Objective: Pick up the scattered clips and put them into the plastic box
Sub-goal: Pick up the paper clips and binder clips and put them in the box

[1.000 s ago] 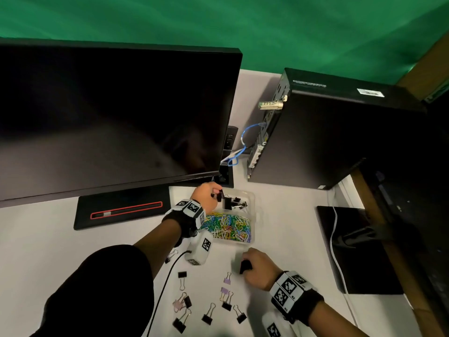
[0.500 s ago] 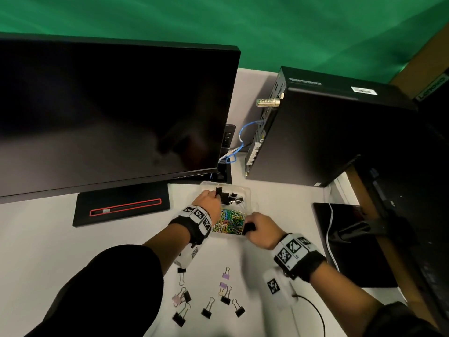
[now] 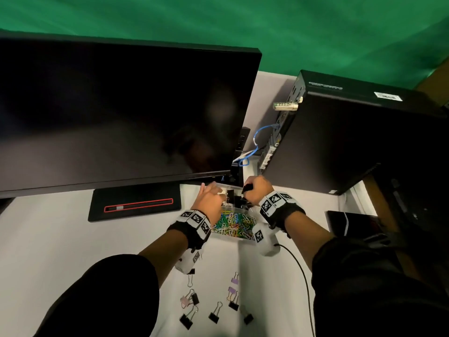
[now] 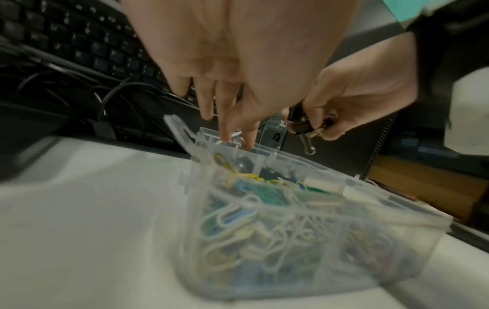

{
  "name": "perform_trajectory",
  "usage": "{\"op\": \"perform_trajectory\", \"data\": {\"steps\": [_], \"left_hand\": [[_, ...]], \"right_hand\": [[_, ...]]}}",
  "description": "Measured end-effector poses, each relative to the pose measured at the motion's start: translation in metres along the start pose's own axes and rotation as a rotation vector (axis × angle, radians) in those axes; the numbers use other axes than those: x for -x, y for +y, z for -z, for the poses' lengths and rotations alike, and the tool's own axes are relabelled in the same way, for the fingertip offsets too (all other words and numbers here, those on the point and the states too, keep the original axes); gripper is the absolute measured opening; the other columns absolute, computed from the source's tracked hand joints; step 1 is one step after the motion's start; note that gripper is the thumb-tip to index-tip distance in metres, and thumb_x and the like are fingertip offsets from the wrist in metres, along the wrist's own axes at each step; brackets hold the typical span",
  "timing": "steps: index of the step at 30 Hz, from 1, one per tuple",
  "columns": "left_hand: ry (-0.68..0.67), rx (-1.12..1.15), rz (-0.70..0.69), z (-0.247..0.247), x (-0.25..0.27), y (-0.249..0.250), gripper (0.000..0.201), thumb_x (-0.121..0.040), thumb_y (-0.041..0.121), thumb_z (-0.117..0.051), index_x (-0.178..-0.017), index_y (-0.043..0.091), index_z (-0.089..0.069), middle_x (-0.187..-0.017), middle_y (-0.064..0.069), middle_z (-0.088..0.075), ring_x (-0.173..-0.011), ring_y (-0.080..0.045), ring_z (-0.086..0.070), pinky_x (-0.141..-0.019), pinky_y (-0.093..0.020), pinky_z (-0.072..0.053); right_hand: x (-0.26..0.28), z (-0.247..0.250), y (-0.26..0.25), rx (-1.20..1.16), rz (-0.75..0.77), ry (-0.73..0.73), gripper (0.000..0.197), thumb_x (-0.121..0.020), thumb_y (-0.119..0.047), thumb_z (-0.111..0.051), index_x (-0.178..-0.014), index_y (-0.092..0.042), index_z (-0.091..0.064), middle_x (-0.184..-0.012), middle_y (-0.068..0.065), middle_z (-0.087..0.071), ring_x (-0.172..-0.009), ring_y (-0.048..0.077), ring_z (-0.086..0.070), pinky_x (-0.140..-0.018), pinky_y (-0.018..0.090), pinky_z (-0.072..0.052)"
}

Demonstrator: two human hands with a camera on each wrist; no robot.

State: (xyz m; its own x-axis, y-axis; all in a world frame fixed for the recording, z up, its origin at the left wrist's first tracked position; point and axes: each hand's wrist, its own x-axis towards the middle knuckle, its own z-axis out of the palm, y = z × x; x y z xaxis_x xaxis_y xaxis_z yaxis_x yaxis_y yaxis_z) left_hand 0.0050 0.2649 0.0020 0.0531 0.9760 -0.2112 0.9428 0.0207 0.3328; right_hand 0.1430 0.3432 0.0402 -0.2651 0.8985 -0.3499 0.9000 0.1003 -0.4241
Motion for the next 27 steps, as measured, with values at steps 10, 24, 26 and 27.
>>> {"op": "perform_trajectory", "data": {"steps": [10, 24, 26, 27], "left_hand": [[0.037, 0.184, 0.129, 0.002, 0.036, -0.030, 0.057, -0.087, -0.004, -0.041, -0.138, 0.022, -0.039, -0.151, -0.004, -0.028, -0.145, -0.025, -0.007, -0.119, -0.047, -0.002], [-0.134, 0.041, 0.213, -0.038, 0.114, -0.031, 0.050, -0.096, 0.033, -0.035, -0.144, 0.024, -0.024, -0.154, -0.002, -0.015, -0.143, -0.021, -0.012, -0.117, -0.045, -0.014], [-0.159, -0.008, 0.229, -0.045, 0.127, -0.026, 0.052, -0.096, 0.040, -0.033, -0.145, 0.029, -0.019, -0.156, 0.000, -0.005, -0.145, -0.023, -0.003, -0.116, -0.052, -0.008], [-0.171, -0.010, 0.234, -0.049, 0.132, -0.026, 0.053, -0.095, 0.042, -0.033, -0.145, 0.031, -0.017, -0.156, 0.000, -0.002, -0.145, -0.024, -0.002, -0.115, -0.055, -0.008]], "right_hand": [[0.002, -0.007, 0.021, -0.134, 0.098, -0.006, 0.037, -0.079, 0.010, -0.051, -0.100, -0.014, -0.068, -0.109, 0.007, -0.068, -0.095, 0.019, -0.060, -0.081, 0.020, -0.044], [0.056, -0.025, 0.044, 0.075, 0.190, -0.042, 0.049, -0.089, -0.005, -0.044, -0.134, -0.023, -0.043, -0.140, 0.006, -0.045, -0.131, 0.026, -0.037, -0.111, 0.040, -0.032], [0.073, -0.026, 0.044, 0.025, 0.234, 0.039, 0.046, -0.086, -0.003, -0.048, -0.128, -0.020, -0.049, -0.129, 0.006, -0.050, -0.123, 0.026, -0.041, -0.107, 0.037, -0.034], [0.084, -0.027, 0.043, 0.009, 0.259, 0.072, 0.041, -0.084, -0.002, -0.050, -0.121, -0.018, -0.055, -0.120, 0.007, -0.054, -0.115, 0.025, -0.045, -0.103, 0.036, -0.037]]}}
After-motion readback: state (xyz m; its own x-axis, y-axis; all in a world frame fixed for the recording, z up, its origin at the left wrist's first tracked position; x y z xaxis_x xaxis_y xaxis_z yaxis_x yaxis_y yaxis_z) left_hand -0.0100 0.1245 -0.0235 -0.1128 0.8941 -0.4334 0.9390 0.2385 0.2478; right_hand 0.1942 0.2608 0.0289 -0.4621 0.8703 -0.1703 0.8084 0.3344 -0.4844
